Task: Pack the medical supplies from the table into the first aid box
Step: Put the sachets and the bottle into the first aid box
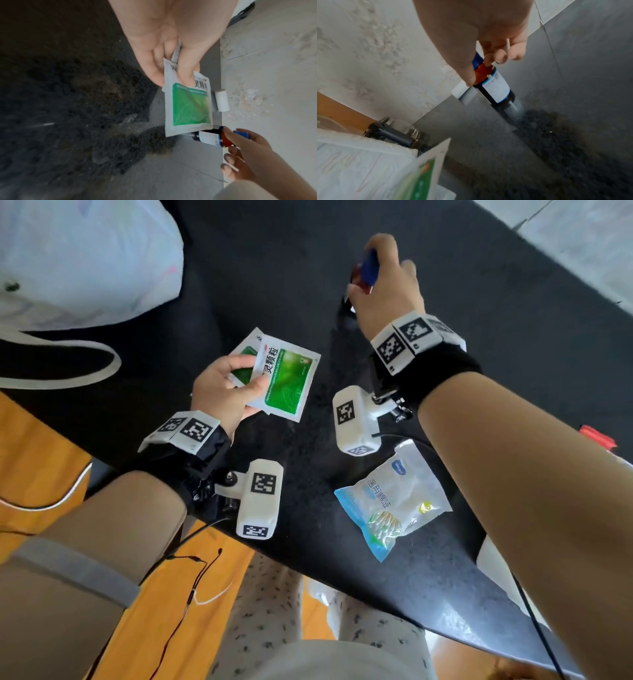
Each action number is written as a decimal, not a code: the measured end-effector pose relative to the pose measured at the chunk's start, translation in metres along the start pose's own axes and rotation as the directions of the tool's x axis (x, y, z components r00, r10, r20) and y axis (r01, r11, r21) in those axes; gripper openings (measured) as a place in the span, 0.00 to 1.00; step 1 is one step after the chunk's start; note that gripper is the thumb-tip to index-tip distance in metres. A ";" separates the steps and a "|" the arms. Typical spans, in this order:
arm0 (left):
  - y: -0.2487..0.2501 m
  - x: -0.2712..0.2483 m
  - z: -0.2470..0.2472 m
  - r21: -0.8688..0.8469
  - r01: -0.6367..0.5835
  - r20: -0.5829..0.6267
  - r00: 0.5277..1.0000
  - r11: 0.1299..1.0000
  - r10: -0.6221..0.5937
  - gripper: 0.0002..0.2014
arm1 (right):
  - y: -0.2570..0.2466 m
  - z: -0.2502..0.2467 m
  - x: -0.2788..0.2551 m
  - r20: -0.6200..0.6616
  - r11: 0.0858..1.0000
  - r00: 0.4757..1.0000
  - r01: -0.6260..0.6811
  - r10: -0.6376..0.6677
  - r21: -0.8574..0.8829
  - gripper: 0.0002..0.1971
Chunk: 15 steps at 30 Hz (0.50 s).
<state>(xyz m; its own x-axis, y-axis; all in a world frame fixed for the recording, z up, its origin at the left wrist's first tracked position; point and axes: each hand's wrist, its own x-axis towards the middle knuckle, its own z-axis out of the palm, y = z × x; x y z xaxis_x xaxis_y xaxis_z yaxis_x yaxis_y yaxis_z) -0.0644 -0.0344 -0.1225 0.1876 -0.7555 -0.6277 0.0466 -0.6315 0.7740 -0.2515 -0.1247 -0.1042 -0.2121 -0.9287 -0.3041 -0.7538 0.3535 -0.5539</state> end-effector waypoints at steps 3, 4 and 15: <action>0.000 -0.003 -0.004 0.013 0.010 0.042 0.999 1.000 -0.010 0.12 | 0.002 0.002 -0.014 -0.033 0.999 0.999 -0.011 0.010 -0.044 0.14; 0.000 -0.005 -0.003 0.016 0.009 0.060 0.998 1.000 -0.010 0.12 | 0.005 0.003 -0.019 -0.041 0.998 0.999 -0.018 0.016 -0.058 0.14; 0.012 -0.051 0.051 0.070 0.003 0.334 0.942 0.998 -0.026 0.12 | 0.065 -0.051 -0.125 -0.196 0.926 0.952 -0.158 0.234 0.342 0.14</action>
<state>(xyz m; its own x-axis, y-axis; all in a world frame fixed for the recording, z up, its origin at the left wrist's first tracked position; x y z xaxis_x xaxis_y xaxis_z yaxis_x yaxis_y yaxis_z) -0.1229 -0.0129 -0.0854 -0.1518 -0.7535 -0.6396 -0.0219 -0.6444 0.7644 -0.3060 0.0084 -0.0627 -0.5002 -0.8235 -0.2678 -0.4521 0.5121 -0.7304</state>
